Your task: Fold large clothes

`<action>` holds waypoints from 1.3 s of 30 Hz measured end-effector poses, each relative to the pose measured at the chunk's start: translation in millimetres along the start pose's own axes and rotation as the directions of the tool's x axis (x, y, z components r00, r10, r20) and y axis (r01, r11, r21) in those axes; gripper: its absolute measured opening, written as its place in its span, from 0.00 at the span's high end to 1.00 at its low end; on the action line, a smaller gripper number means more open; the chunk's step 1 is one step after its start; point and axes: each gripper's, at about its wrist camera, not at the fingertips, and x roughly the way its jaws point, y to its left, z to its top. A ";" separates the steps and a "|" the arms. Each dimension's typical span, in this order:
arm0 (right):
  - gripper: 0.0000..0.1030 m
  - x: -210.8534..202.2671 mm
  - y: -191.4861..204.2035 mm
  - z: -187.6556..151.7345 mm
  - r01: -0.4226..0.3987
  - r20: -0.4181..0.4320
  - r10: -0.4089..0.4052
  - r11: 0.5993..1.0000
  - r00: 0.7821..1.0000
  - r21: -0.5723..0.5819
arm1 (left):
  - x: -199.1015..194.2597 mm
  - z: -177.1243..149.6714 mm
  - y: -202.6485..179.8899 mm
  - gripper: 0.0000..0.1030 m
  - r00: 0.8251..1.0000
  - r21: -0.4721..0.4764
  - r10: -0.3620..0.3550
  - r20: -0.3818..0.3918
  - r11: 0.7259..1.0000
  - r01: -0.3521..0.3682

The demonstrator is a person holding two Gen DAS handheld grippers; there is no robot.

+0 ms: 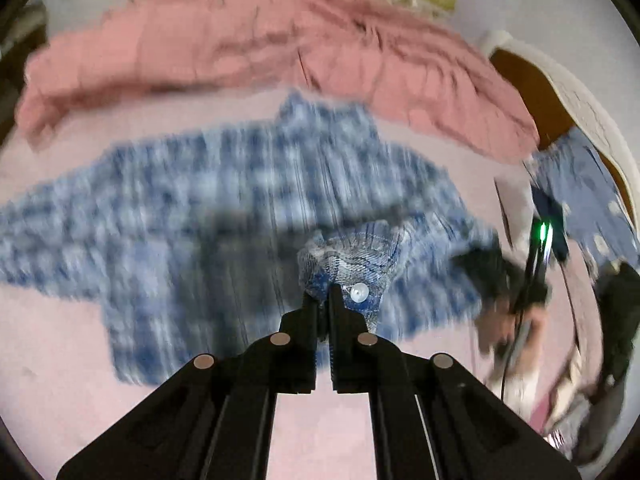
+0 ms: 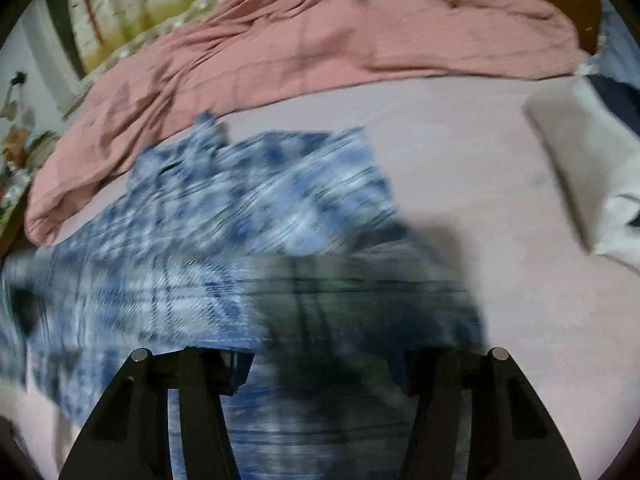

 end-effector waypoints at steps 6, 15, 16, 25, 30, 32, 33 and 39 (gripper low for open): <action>0.45 20.7 -29.8 6.3 0.074 -0.068 -0.074 0.997 0.995 0.000 | 45.0 -47.4 34.9 0.96 0.997 -0.088 -0.007 -0.082 0.996 0.000; 0.44 -51.2 -13.1 -7.8 -0.407 -0.096 0.398 0.857 0.912 -0.315 | 60.6 -53.0 44.4 0.50 0.995 -0.069 -0.077 0.062 0.994 0.081; 0.42 -70.7 -17.4 -7.2 -0.474 -0.060 0.483 0.817 0.874 -0.328 | 62.0 -53.7 47.2 0.44 0.992 -0.084 -0.099 0.072 0.991 0.105; 0.23 -130.8 -55.6 5.9 -0.445 0.196 0.505 0.850 0.841 -0.282 | 102.4 -60.7 46.4 0.39 0.990 -0.146 -0.067 0.122 0.986 0.085; 0.29 -51.6 -20.2 8.8 -0.164 0.002 0.169 0.959 0.986 -0.231 | 96.7 -69.6 44.2 0.37 0.976 -0.110 -0.093 0.197 0.987 0.117; 0.29 -19.8 -7.4 0.8 -0.096 -0.101 0.070 0.956 0.992 -0.278 | 95.7 -72.8 44.2 0.37 0.980 -0.099 -0.081 0.182 0.990 0.101; 0.29 -2.6 0.6 -5.7 0.015 -0.122 -0.060 0.940 0.991 -0.340 | 94.1 -73.9 43.6 0.38 0.981 -0.094 -0.081 0.177 0.991 0.098; 0.28 -5.2 3.5 17.2 0.116 -0.038 -0.136 0.939 0.990 -0.324 | 91.0 -76.9 29.4 0.38 0.985 -0.043 -0.020 0.170 0.999 0.028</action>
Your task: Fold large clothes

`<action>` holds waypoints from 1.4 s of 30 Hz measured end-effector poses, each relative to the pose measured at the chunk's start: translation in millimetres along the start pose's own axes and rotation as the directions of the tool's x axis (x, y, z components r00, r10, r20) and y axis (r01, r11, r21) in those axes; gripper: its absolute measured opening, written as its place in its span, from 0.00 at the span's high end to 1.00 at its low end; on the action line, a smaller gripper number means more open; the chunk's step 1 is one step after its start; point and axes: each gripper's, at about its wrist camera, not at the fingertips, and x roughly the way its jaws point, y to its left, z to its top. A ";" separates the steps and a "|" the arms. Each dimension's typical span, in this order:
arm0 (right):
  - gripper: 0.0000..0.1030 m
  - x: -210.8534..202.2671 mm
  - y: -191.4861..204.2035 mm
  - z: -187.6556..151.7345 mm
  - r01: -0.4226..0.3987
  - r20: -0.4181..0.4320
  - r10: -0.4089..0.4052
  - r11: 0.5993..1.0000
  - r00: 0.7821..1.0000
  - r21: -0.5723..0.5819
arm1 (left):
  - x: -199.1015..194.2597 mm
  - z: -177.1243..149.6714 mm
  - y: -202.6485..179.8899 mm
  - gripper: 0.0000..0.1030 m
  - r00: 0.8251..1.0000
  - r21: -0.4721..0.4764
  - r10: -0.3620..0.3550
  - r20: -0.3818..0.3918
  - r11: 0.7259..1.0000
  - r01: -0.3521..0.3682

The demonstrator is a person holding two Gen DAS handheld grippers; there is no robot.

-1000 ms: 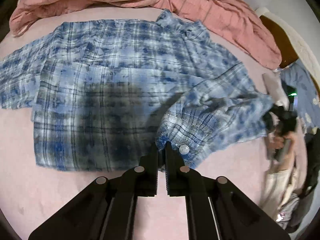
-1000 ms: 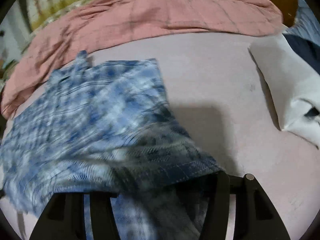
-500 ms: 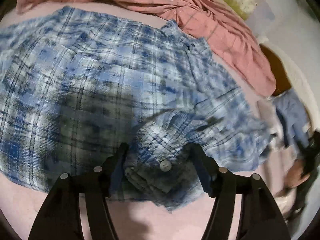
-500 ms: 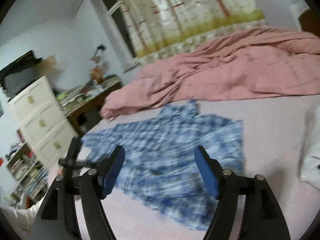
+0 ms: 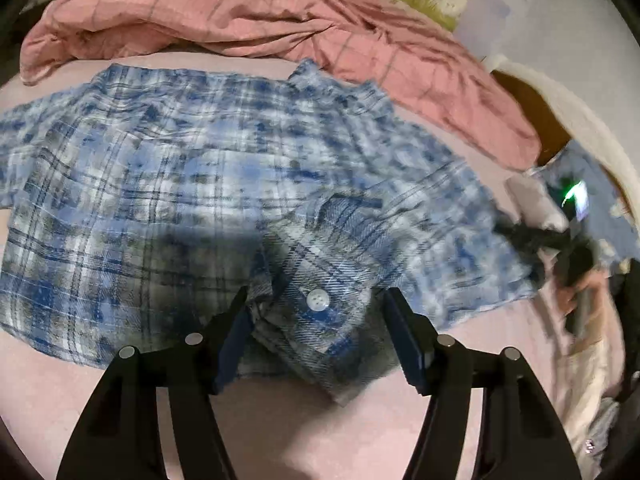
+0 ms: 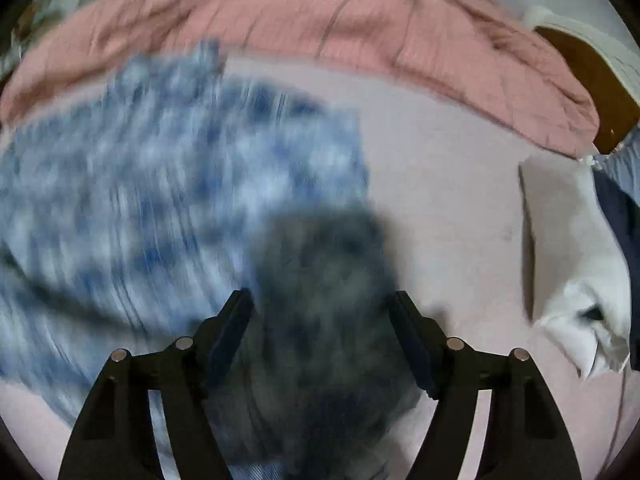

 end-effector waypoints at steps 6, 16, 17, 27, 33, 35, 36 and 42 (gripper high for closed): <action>0.28 21.6 11.3 68.0 -0.059 -0.082 0.054 0.996 0.995 -0.059 | 10.1 -5.8 -7.5 0.36 0.993 0.073 0.116 0.009 0.991 -0.116; 0.96 65.9 40.2 62.8 -0.132 -0.043 0.126 0.977 0.991 -0.170 | -0.4 -6.3 -32.2 0.87 0.963 0.243 0.237 0.127 0.934 -0.261; 0.97 58.8 40.6 64.7 -0.096 0.000 0.098 0.979 0.995 -0.179 | -6.5 -3.6 -37.6 0.88 0.956 0.256 0.250 0.155 0.924 -0.284; 0.97 3.4 -24.2 83.7 -0.046 0.333 -0.008 0.987 0.943 0.154 | -15.4 113.2 -71.5 0.88 0.905 0.343 0.360 0.224 0.841 -0.419; 0.97 36.0 -10.1 81.5 0.079 0.277 -0.128 0.980 0.952 0.181 | 62.2 158.9 -32.7 0.88 0.917 0.177 0.390 0.077 0.900 -0.398; 0.97 38.2 2.9 84.4 0.147 0.297 -0.192 0.975 0.935 0.164 | 80.3 161.3 -24.0 0.88 0.914 0.156 0.397 0.086 0.900 -0.406; 0.97 35.3 4.1 84.6 0.164 0.316 -0.212 0.971 0.925 0.173 | 85.2 163.9 -20.0 0.88 0.912 0.150 0.401 0.085 0.900 -0.409; 0.89 49.3 10.7 90.1 0.200 0.243 -0.213 0.977 0.946 0.078 | 86.9 177.0 2.2 0.88 0.922 0.053 0.367 0.124 0.925 -0.376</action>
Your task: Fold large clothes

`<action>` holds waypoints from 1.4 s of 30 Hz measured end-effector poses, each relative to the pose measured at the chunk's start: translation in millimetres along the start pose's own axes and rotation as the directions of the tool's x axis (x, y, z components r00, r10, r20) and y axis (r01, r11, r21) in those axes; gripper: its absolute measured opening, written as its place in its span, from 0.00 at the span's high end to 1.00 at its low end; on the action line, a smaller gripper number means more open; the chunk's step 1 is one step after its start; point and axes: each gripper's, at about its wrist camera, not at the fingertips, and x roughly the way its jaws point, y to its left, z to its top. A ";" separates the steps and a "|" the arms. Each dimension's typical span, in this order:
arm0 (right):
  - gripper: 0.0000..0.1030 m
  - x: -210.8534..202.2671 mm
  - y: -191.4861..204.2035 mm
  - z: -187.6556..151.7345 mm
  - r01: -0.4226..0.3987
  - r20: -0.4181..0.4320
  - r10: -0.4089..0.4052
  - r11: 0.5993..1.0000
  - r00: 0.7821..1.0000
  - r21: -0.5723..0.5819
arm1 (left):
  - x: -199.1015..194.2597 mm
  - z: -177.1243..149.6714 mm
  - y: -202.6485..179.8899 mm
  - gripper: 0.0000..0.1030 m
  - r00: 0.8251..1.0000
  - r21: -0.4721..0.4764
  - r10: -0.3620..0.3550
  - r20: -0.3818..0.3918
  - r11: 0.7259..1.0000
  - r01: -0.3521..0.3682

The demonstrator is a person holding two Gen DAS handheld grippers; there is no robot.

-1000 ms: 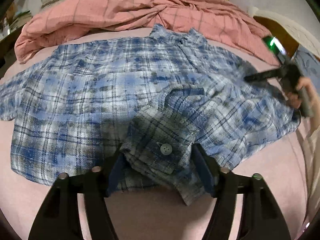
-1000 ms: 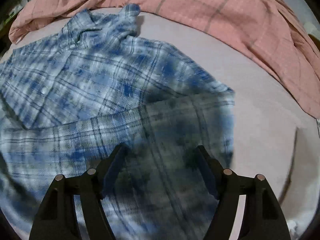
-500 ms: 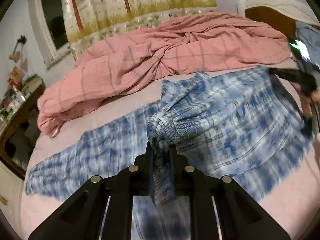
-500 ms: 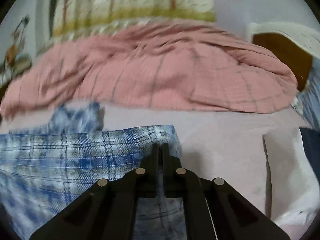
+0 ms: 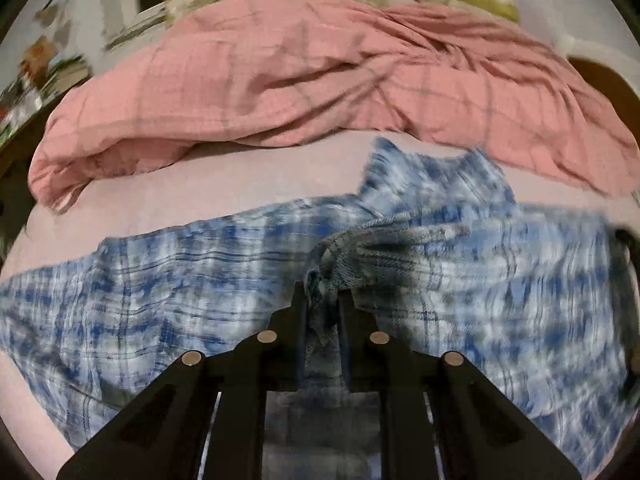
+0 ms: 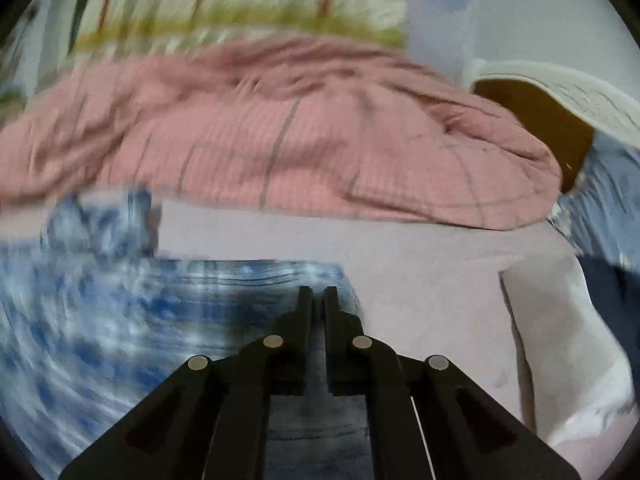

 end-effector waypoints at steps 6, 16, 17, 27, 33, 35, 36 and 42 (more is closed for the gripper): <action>0.38 -10.4 0.9 2.3 -0.148 -0.103 0.153 0.988 0.983 0.050 | 37.5 -16.5 24.5 0.88 0.999 -0.043 -0.005 -0.035 0.999 0.003; 0.38 24.0 44.3 -26.9 -0.234 -0.341 0.220 0.972 0.914 0.000 | 40.1 -18.8 38.7 0.51 0.997 -0.057 -0.023 -0.075 0.998 0.019; 0.38 26.2 41.6 -28.8 -0.220 -0.306 0.210 0.976 0.929 0.003 | 33.0 -18.7 40.9 0.41 0.997 -0.057 -0.063 -0.047 0.997 0.060; 0.40 22.7 -20.0 -23.6 -0.014 -0.310 0.076 0.980 0.948 0.197 | 5.2 -16.9 77.1 0.20 0.979 -0.148 -0.202 0.016 0.968 0.202; 0.40 -38.9 17.3 -1.0 -0.270 -0.177 0.292 0.953 0.940 0.139 | 45.2 -33.3 76.8 0.28 0.934 -0.144 -0.334 -0.128 0.938 0.316; 0.40 -43.6 40.4 -5.7 -0.331 -0.208 0.348 0.937 0.914 0.112 | 35.3 -31.0 72.7 0.74 0.953 -0.093 -0.288 -0.093 0.956 0.279; 0.37 -45.0 52.4 -9.3 -0.327 -0.220 0.341 0.940 0.914 0.097 | 28.7 -31.1 72.0 0.87 0.953 -0.078 -0.295 -0.072 0.954 0.289; 0.27 -9.7 81.9 -33.7 -0.226 -0.304 0.228 0.973 0.925 0.044 | 14.4 -26.3 83.6 0.98 0.966 -0.107 -0.251 -0.057 0.964 0.245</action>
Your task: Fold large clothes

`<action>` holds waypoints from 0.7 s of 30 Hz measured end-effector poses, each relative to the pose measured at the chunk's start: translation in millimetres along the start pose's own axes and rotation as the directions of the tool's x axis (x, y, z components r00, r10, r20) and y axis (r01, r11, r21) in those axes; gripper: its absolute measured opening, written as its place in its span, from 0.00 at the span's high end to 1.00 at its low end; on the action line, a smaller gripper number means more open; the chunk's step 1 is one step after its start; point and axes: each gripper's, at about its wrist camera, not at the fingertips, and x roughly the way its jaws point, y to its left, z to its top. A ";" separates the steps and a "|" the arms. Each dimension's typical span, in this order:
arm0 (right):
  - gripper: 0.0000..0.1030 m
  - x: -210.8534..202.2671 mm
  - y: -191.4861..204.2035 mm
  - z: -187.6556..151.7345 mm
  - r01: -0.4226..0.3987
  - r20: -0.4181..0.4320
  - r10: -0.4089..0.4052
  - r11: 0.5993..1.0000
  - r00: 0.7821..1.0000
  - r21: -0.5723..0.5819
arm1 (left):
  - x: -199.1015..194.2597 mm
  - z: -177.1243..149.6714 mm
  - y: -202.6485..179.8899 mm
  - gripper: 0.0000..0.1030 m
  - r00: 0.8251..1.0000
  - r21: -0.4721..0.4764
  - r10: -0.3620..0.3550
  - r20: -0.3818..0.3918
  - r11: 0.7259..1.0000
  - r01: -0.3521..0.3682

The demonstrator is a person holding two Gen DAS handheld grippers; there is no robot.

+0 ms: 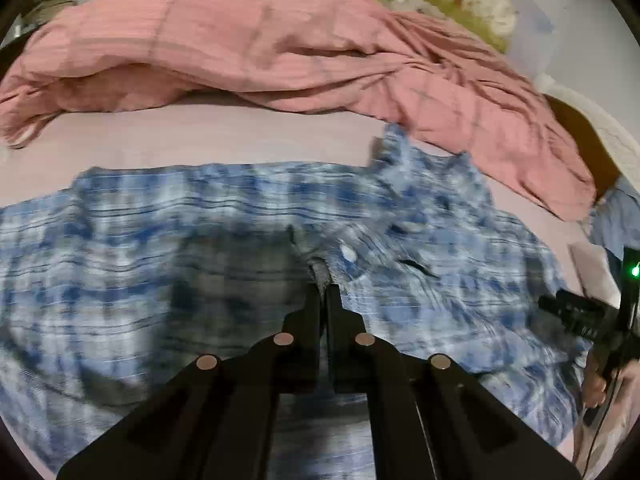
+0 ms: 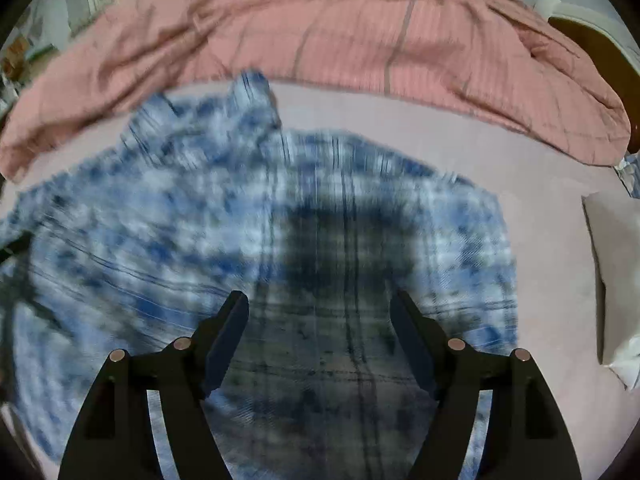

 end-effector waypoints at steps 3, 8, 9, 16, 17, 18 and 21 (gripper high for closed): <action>0.18 15.0 -7.1 -1.2 0.029 -0.019 -0.029 0.999 0.999 0.014 | 7.2 -2.9 -0.2 0.96 0.994 0.033 0.096 -0.044 0.995 -0.095; 0.15 5.9 -24.6 0.1 0.042 0.021 -0.044 0.995 0.999 0.095 | -23.0 -10.4 -0.2 0.22 0.971 0.029 0.149 0.187 0.987 -0.157; 0.15 -0.3 -29.3 1.4 0.026 0.045 -0.031 0.993 0.998 0.115 | -35.8 -10.2 1.1 0.22 0.960 0.029 0.152 0.234 0.986 -0.164; 0.15 -47.4 -31.8 3.4 0.071 0.227 -0.103 0.987 0.968 0.146 | -137.0 5.6 51.0 0.13 0.808 -0.118 0.310 0.501 0.950 -0.291; 0.15 -52.6 -27.0 2.5 0.098 0.254 -0.128 0.987 0.959 0.126 | -150.4 3.1 62.8 0.10 0.789 -0.102 0.317 0.526 0.945 -0.311; 0.15 -58.1 -19.8 1.4 0.129 0.286 -0.151 0.987 0.946 0.095 | -161.0 0.1 78.0 0.09 0.781 -0.077 0.325 0.533 0.938 -0.338; 0.15 -66.3 -8.1 -3.4 0.138 0.334 -0.152 0.988 0.930 0.065 | -179.0 -15.5 124.1 0.08 0.760 -0.063 0.389 0.521 0.905 -0.420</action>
